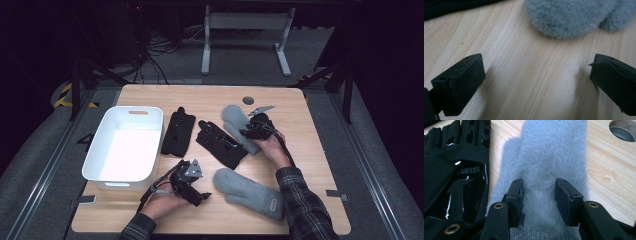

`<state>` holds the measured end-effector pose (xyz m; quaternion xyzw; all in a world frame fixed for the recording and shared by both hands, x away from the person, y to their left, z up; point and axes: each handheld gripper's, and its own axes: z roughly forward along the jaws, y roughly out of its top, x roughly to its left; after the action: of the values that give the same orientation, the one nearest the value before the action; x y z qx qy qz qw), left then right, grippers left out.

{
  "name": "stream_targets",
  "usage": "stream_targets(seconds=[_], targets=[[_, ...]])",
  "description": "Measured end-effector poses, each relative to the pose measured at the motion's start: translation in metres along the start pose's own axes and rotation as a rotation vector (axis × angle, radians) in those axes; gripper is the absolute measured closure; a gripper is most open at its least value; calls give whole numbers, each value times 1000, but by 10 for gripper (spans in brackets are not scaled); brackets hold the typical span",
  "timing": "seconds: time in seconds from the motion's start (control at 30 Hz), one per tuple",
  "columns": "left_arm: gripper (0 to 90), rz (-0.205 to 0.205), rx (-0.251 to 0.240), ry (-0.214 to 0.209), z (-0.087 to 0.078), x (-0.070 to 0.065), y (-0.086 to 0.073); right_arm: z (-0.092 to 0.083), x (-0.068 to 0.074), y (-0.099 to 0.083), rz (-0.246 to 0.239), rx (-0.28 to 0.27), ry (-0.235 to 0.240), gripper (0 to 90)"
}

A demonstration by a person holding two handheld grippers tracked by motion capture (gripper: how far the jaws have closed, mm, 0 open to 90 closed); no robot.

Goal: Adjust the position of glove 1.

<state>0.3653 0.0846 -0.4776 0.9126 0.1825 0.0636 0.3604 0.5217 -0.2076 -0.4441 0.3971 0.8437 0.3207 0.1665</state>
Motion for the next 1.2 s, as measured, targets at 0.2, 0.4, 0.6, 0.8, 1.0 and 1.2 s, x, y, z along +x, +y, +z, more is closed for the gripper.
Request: stream_targets(seconds=[0.2,0.4,0.6,0.8,1.0,1.2], targets=[[2,-1,0,1,0,0,0,3,0,-2,-9,9,5,716],[2,-5,-4,0,0,0,0,0,-3,-3,2,0,27,848],[2,-7,-4,1,0,-1,0,-11,-9,-5,15,-52,57,873],[2,-7,-4,1,0,-1,0,-35,-15,-6,17,-99,85,885],[2,-13,-9,-1,0,-1,0,-64,-16,-10,5,-141,108,886],[3,-7,-4,-1,0,-1,0,-94,-10,-19,-27,-185,143,886]])
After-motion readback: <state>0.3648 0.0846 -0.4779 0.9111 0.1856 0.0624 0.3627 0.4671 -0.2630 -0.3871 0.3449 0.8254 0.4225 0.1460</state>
